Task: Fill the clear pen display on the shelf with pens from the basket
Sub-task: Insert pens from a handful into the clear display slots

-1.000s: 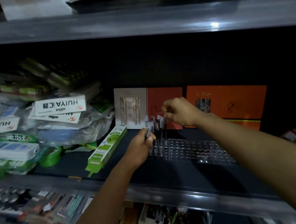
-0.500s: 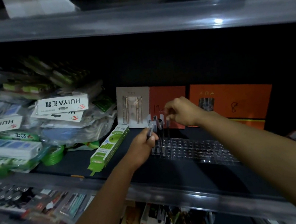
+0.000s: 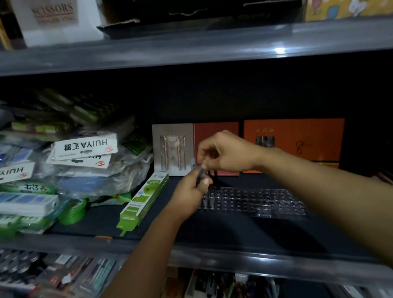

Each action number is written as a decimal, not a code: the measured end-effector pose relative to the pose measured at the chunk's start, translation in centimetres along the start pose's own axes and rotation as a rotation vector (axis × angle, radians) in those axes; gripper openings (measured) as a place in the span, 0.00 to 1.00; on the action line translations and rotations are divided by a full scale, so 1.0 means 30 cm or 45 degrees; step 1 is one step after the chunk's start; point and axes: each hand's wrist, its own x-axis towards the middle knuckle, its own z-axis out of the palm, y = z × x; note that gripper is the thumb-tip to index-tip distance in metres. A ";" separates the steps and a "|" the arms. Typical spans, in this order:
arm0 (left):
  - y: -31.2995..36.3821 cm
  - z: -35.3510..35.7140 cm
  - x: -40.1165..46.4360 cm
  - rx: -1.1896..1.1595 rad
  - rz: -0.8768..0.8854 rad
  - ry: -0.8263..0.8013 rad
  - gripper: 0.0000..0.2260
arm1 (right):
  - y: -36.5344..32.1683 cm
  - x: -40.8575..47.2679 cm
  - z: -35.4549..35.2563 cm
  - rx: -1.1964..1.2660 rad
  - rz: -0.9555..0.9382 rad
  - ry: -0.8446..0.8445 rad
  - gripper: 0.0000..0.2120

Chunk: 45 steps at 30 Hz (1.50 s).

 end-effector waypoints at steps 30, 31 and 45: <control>-0.054 -0.054 -0.008 0.811 -0.054 -0.037 0.10 | 0.170 0.013 0.010 -0.345 0.210 0.094 0.02; -0.057 -0.055 -0.010 0.810 -0.052 -0.037 0.10 | 0.171 0.015 0.016 -0.338 0.216 0.090 0.03; -0.058 -0.083 -0.031 0.806 -0.055 -0.030 0.13 | 0.167 0.027 0.082 -0.274 0.226 -0.040 0.04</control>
